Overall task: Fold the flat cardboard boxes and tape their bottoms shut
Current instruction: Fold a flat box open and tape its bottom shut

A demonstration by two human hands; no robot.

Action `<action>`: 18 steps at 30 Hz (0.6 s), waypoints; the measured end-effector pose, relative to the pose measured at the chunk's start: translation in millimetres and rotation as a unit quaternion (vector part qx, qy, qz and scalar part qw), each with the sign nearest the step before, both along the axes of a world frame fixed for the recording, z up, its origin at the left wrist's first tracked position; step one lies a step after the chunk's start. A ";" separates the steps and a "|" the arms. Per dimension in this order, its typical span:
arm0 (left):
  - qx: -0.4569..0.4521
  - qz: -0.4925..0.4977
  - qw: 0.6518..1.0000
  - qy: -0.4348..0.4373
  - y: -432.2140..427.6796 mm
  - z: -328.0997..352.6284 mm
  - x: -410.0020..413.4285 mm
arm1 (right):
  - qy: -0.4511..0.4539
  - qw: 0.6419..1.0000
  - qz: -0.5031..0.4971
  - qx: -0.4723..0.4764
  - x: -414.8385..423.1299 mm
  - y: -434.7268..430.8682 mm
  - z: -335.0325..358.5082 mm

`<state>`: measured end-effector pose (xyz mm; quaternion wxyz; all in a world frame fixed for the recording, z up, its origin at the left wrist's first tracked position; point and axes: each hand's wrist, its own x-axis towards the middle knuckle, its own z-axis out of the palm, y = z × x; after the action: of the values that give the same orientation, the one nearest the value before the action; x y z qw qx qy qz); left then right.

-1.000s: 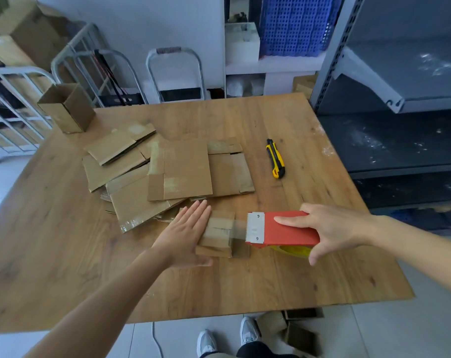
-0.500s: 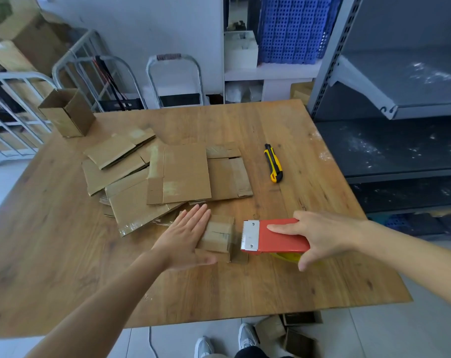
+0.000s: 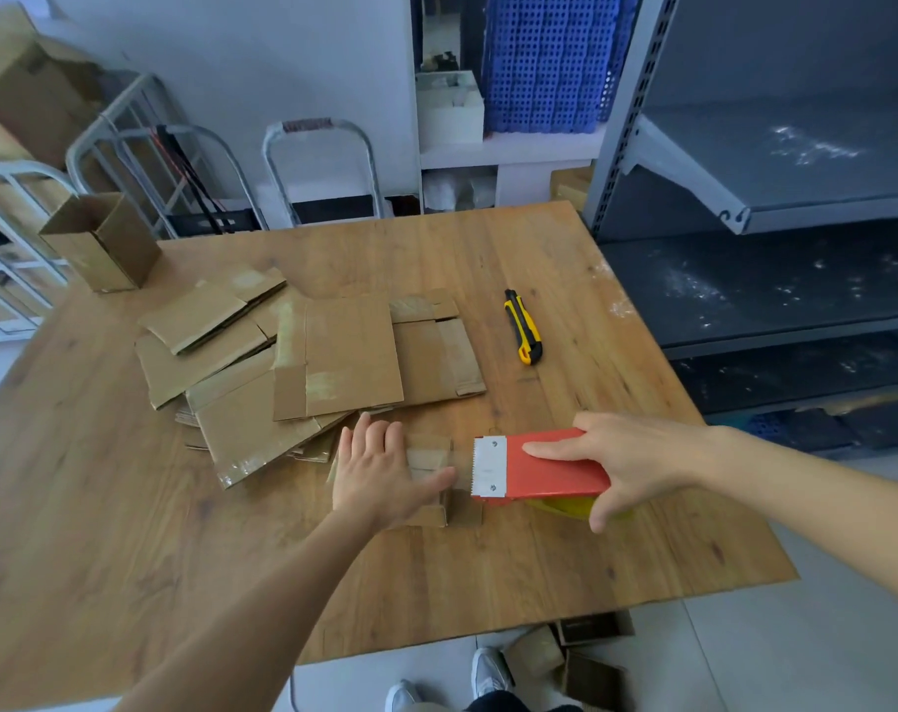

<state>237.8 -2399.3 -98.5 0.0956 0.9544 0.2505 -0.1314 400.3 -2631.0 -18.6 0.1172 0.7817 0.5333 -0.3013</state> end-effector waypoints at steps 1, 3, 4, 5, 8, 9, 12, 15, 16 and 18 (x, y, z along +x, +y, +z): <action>-0.001 0.001 1.000 0.000 1.2 -1.5 -0.2 | 0.009 1.000 -0.011 0.009 0.5 -5.7 0.9; -0.001 0.002 1.000 -0.002 1.0 -2.6 0.8 | 0.012 0.999 -0.022 0.021 -1.0 -12.3 0.9; -0.002 0.001 1.000 -0.003 0.3 -2.7 1.1 | 0.011 0.999 -0.024 0.025 -2.2 -14.0 0.0; -0.003 -0.001 1.000 -0.001 0.0 -3.3 1.4 | 0.013 0.999 -0.026 0.026 -3.8 -15.8 -1.4; 0.002 -0.012 1.000 0.004 1.2 -4.5 1.1 | 0.016 0.999 -0.025 0.033 -6.4 -20.2 -4.1; 0.004 -0.014 1.000 0.006 1.2 -4.4 0.9 | 0.018 0.999 -0.026 0.035 -6.4 -21.3 -3.7; 0.004 -0.013 1.000 0.009 0.5 -2.9 0.1 | 0.023 0.999 -0.025 0.030 -4.7 -26.0 -3.3; 0.007 -0.013 1.000 0.011 0.1 -2.4 -0.4 | 0.000 1.000 -0.018 0.011 -3.7 -28.3 1.0; 0.010 -0.013 1.000 0.011 -0.1 -2.4 -0.7 | -0.014 1.000 -0.009 0.009 -3.9 -26.7 2.0; 0.014 -0.012 1.000 0.009 -1.6 -2.7 -0.2 | -0.034 0.999 -0.001 0.014 -6.4 -21.1 4.7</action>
<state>237.6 -2400.9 -101.2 0.0788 0.9574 0.2414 -0.1375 393.9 -2652.1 -14.0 0.1238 0.7937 0.5322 -0.2675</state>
